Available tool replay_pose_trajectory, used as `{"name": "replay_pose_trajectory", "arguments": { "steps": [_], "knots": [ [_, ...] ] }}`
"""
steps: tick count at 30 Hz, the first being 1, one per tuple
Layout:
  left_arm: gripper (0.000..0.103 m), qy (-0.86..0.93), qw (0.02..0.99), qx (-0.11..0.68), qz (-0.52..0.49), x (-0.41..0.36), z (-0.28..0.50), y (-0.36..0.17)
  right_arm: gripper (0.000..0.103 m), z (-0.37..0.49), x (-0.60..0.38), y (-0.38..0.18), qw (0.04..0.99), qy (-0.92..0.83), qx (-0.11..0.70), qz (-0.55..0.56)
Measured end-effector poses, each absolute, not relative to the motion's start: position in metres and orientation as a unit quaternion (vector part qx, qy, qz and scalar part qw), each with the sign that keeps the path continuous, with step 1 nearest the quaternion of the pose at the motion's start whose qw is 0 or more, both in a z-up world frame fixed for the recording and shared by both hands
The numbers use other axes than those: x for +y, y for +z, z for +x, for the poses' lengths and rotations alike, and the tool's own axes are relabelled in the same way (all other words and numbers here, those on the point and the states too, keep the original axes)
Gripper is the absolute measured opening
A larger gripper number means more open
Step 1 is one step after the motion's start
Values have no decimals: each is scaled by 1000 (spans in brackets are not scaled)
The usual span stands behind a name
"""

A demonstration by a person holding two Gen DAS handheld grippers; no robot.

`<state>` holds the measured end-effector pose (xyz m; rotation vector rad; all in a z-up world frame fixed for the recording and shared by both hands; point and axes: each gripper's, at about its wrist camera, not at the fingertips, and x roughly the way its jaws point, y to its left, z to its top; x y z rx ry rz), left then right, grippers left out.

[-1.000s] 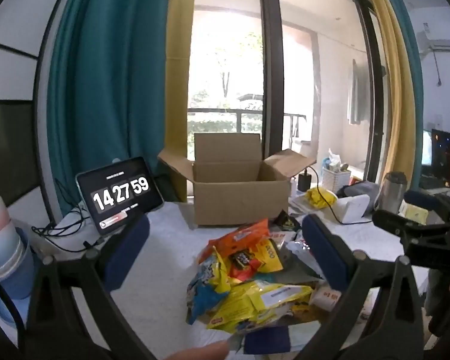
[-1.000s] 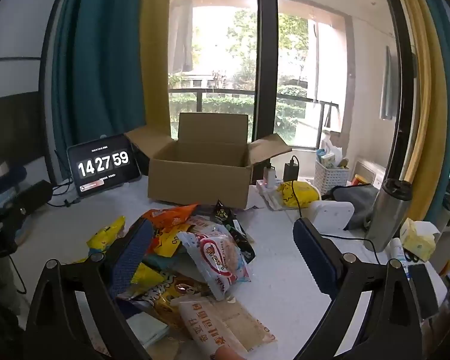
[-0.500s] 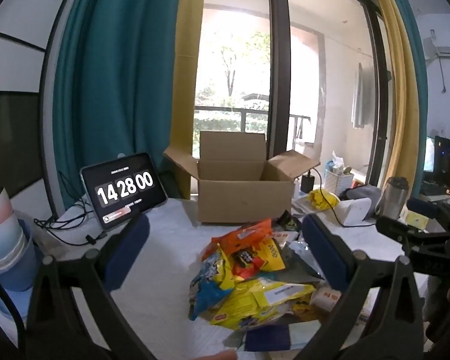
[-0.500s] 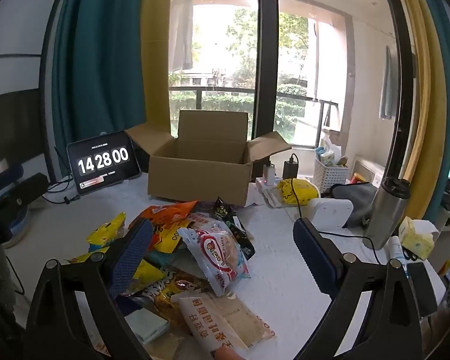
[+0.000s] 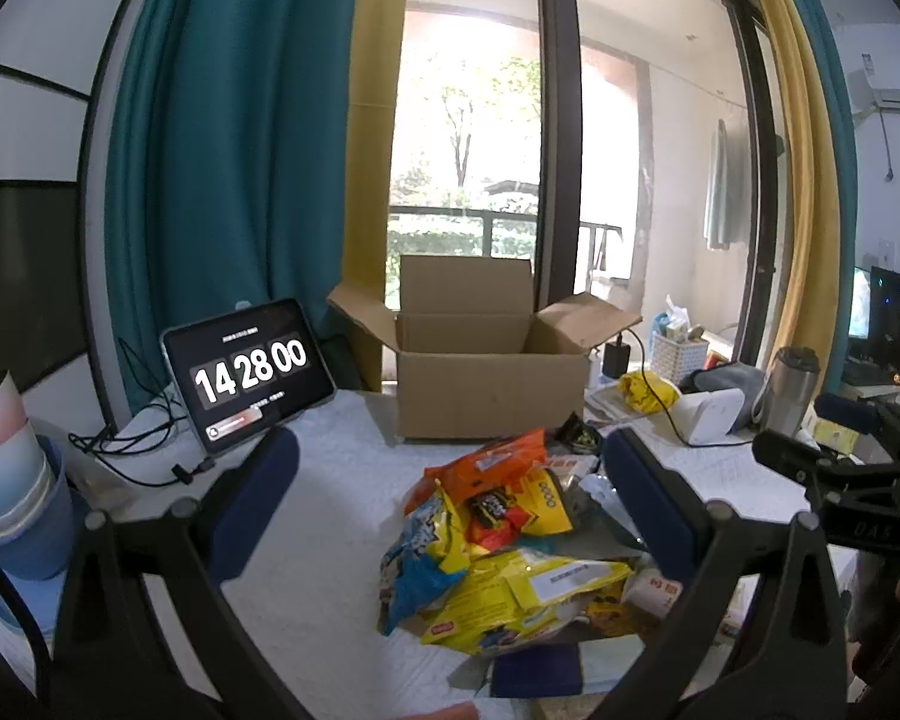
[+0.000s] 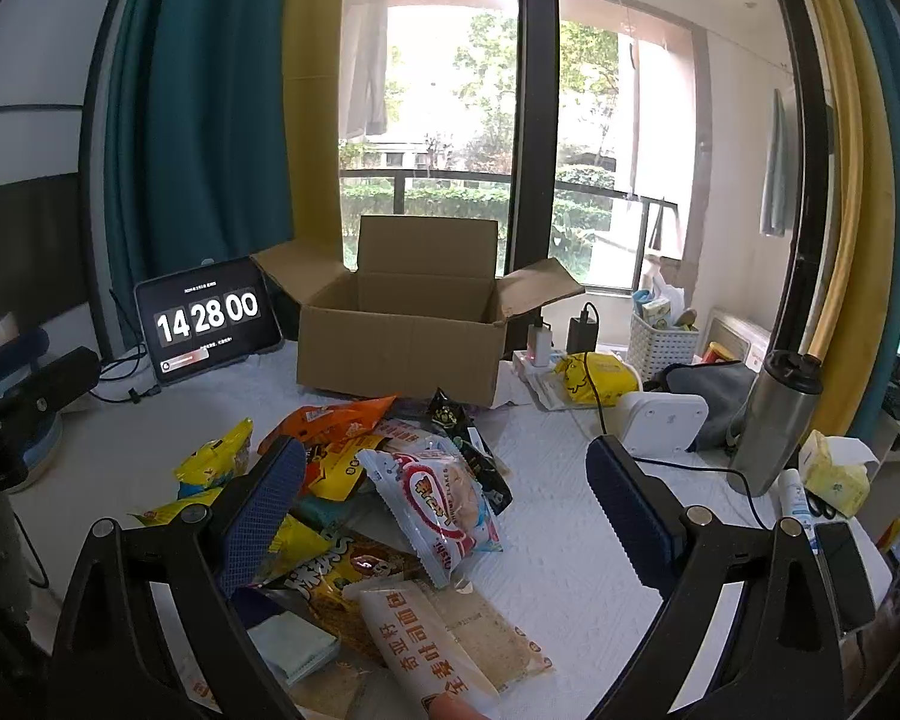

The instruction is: Organize snacks

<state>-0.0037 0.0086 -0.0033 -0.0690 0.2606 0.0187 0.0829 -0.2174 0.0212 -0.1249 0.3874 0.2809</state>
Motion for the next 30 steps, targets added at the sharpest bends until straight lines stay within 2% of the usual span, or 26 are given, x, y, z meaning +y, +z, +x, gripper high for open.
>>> {"name": "replay_pose_trajectory", "arguments": {
  "steps": [30],
  "knots": [
    [103, 9, 990, 134, -31, 8, -4, -5, 97, 82, -216, 20, 969, 139, 193, -63]
  ]
}}
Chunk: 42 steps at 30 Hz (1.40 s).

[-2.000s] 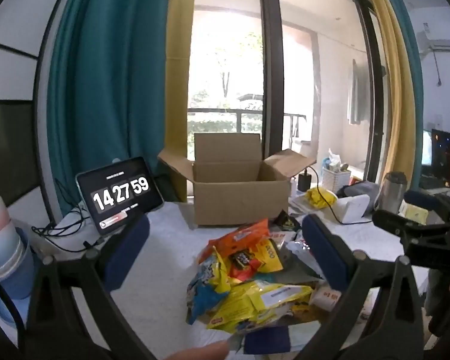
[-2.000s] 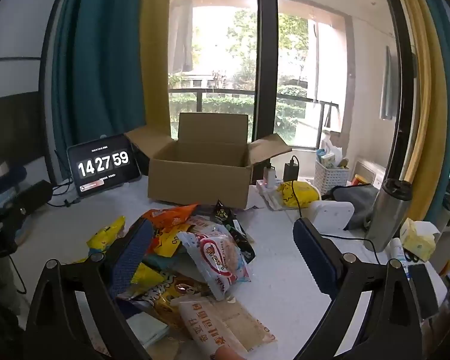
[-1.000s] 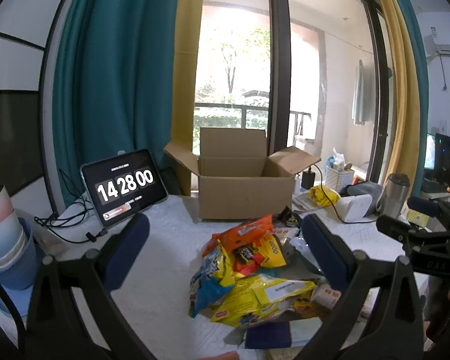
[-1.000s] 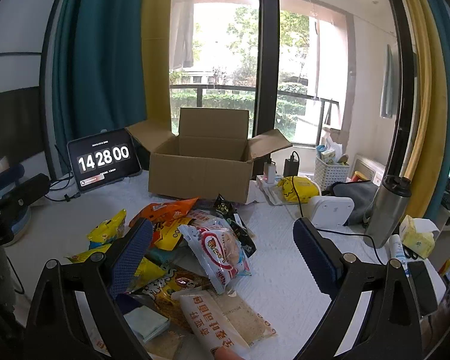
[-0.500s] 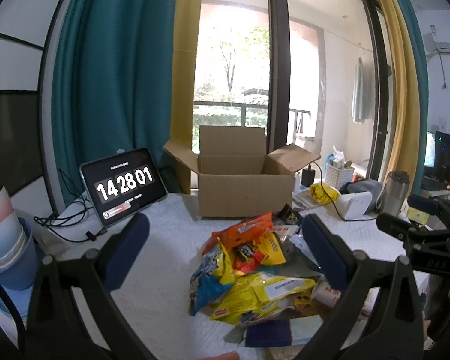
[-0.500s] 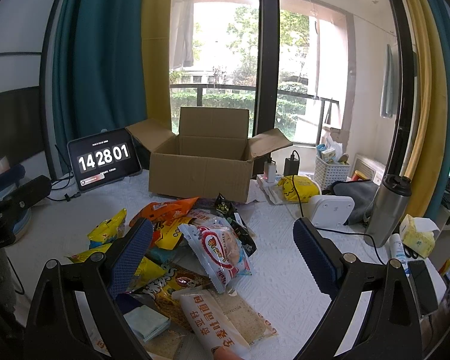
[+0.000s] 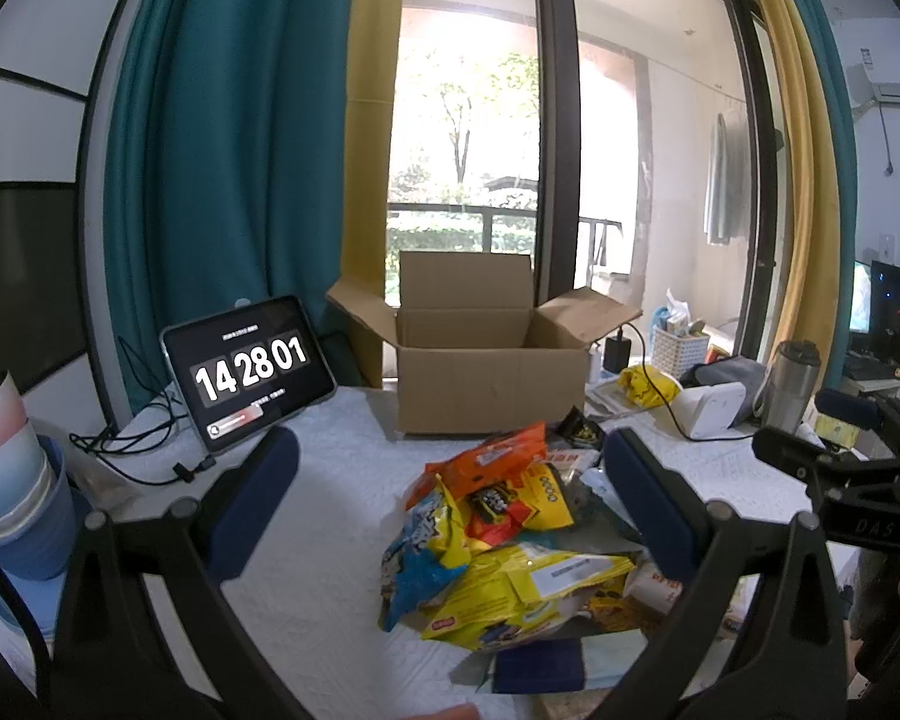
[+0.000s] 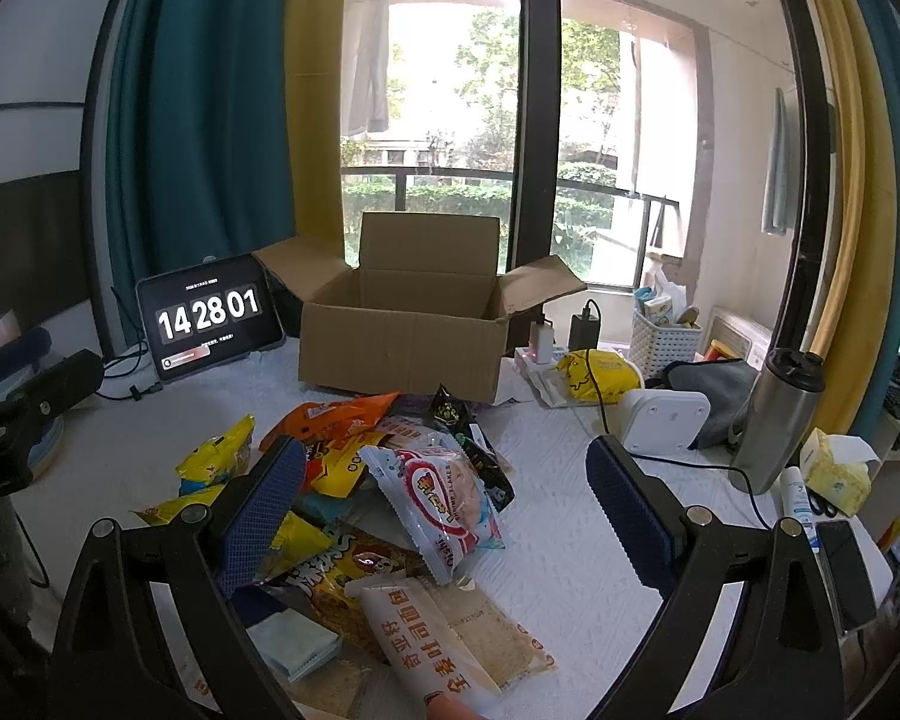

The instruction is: Organize snacks

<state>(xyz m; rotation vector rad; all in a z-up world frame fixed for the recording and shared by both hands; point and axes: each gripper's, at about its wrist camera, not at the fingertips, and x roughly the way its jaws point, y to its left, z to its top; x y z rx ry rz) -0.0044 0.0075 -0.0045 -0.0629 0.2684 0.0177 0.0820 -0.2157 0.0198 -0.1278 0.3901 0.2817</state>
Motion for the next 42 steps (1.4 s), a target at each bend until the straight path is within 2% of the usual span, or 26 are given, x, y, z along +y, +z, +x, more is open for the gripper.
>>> {"name": "replay_pose_trajectory", "arguments": {
  "steps": [30, 42],
  "knots": [
    [103, 8, 990, 141, -30, 8, -3, -10, 97, 86, -211, 14, 966, 144, 204, -64],
    [103, 7, 978, 204, -28, 6, 27, -35, 97, 108, -209, -12, 956, 150, 246, -55]
  ]
}}
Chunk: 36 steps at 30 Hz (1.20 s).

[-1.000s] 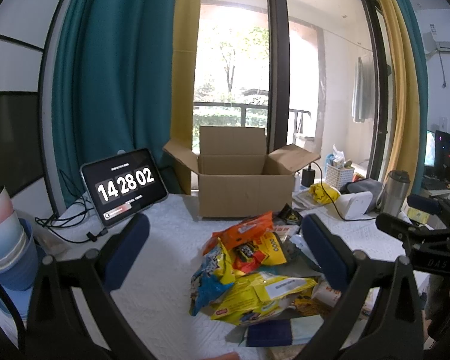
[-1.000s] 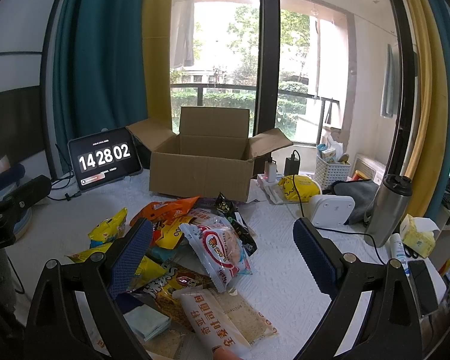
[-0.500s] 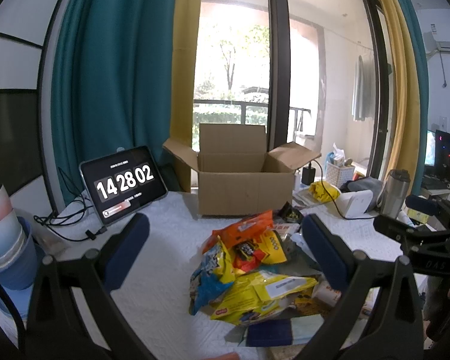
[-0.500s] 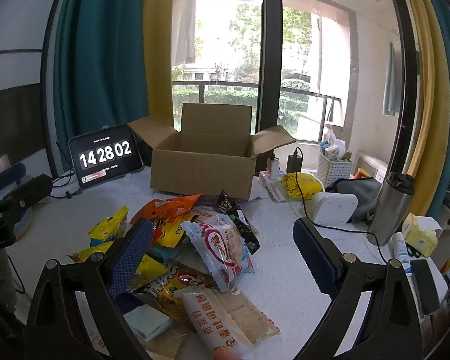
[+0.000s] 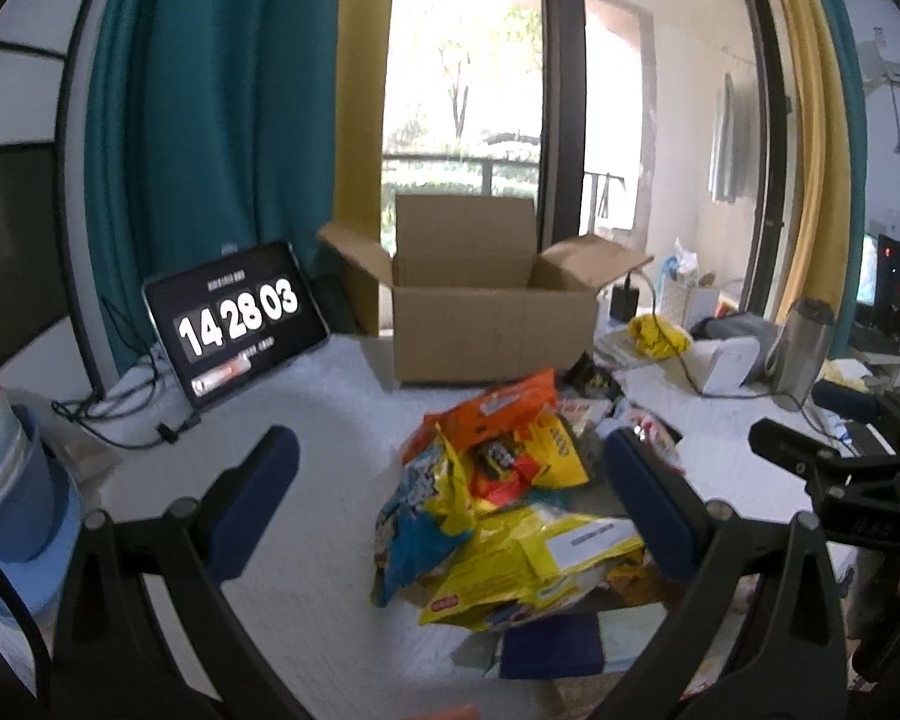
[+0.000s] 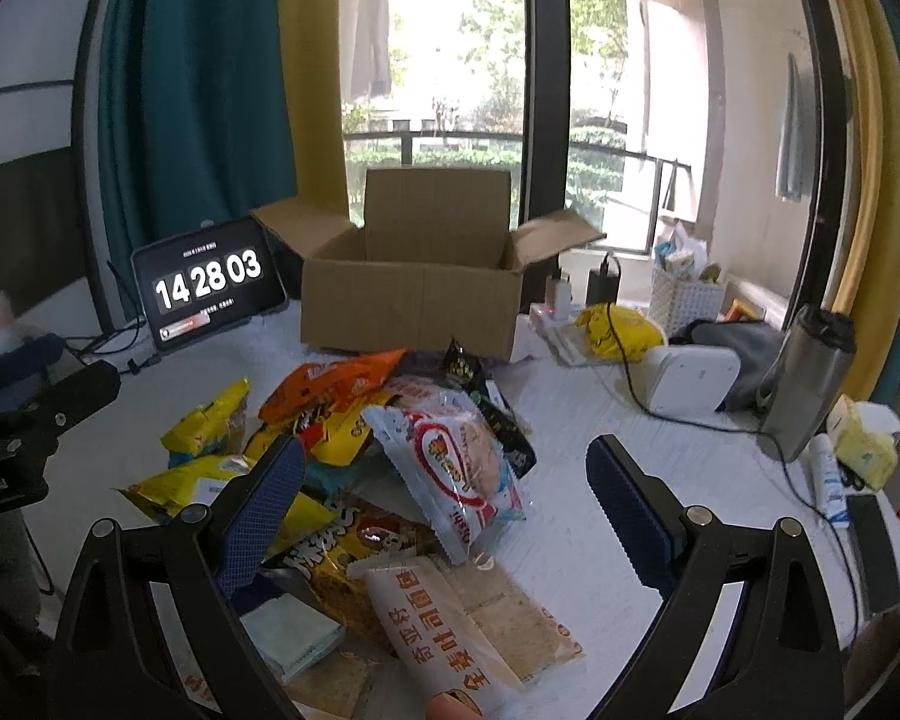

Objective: Organize snacks
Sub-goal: 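Grasp the white-red snack bag with the right gripper while the left grasps a yellow chip bag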

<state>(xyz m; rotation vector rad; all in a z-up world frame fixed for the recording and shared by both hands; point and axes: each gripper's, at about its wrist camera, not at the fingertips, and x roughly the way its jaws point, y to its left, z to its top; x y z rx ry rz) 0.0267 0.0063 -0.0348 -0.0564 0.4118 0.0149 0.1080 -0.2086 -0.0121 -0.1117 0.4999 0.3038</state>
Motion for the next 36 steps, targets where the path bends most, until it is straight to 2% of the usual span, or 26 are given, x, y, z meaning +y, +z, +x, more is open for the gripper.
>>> {"name": "replay_pose_trajectory", "arguments": {
  "steps": [20, 22, 23, 25, 26, 28, 31, 33, 36],
  "knots": [
    [100, -2, 923, 382, -57, 32, 136, -107, 97, 200, -190, -81, 918, 164, 355, -61],
    [87, -5, 915, 400, -60, 35, 145, -113, 97, 211, -188, -87, 915, 162, 364, -67],
    [85, -6, 908, 413, -65, 38, 150, -118, 96, 217, -188, -90, 913, 161, 368, -69],
    [71, -15, 901, 425, -81, 41, 157, -124, 91, 227, -186, -95, 908, 161, 379, -74],
    [67, -22, 898, 429, -92, 44, 159, -126, 84, 231, -186, -98, 906, 160, 384, -77],
    [45, -18, 897, 433, -92, 44, 161, -127, 76, 237, -186, -100, 903, 160, 390, -82],
    [37, -15, 898, 431, -90, 46, 161, -128, 69, 241, -189, -99, 902, 167, 390, -79],
    [32, -15, 900, 427, -90, 48, 159, -125, 61, 237, -191, -94, 904, 176, 382, -75],
    [30, -12, 906, 412, -95, 54, 152, -117, 58, 225, -190, -80, 910, 189, 361, -76]
  ]
}}
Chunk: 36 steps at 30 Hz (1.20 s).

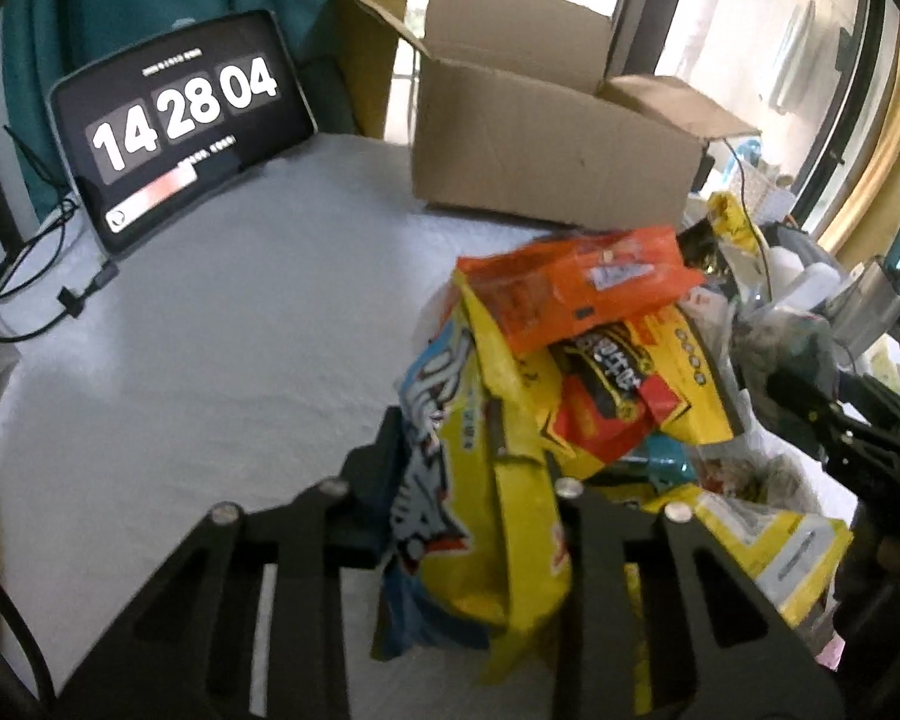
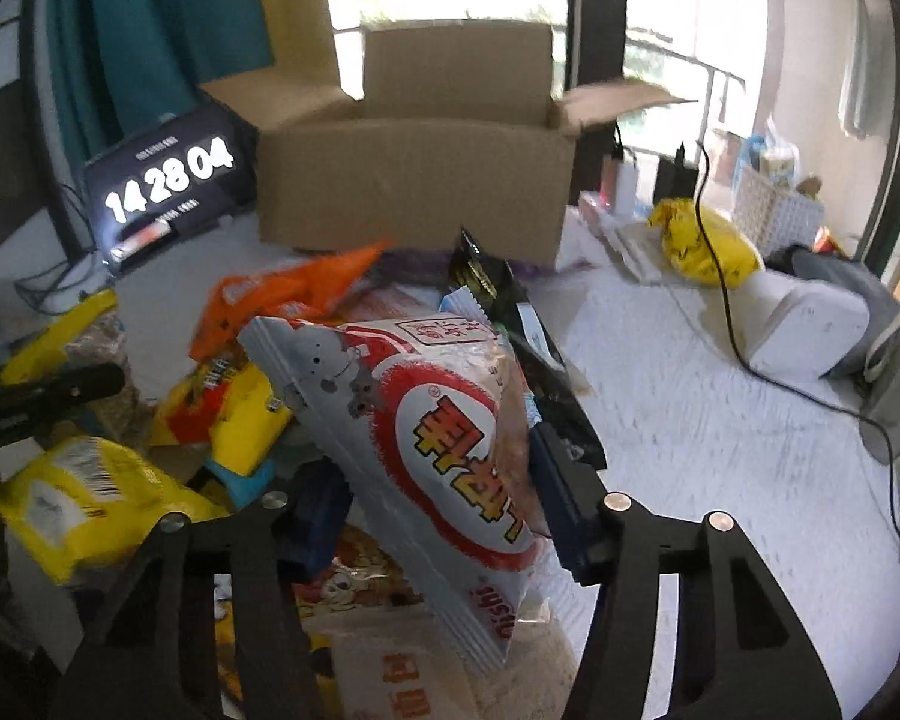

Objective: Organize snacks
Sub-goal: 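Grasp the white-red snack bag with the right gripper while the left grasps a yellow chip bag, then carry both bags over the cardboard box and open both grippers to drop them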

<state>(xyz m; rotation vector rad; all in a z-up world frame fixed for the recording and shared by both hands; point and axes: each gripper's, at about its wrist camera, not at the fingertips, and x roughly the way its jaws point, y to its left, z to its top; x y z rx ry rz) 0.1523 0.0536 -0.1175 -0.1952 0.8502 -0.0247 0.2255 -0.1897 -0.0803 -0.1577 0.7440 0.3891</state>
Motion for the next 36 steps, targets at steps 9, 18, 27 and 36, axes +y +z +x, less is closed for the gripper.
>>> {"name": "replay_pose_trajectory", "arguments": {
  "steps": [9, 18, 27, 36],
  "knots": [
    [30, -22, 933, 346, -94, 65, 131, -72, 57, 201, -187, -30, 922, 231, 306, -58],
    [30, -45, 962, 262, -65, 68, 154, -16, 57, 223, -181, 22, 941, 231, 235, -74],
    [30, -33, 981, 190, -38, 75, 201, 28, 57, 268, -173, 59, 951, 233, 186, -81],
    [30, -41, 986, 159, -23, 69, 250, 47, 57, 324, -164, 75, 951, 246, 173, -75]
  ]
}}
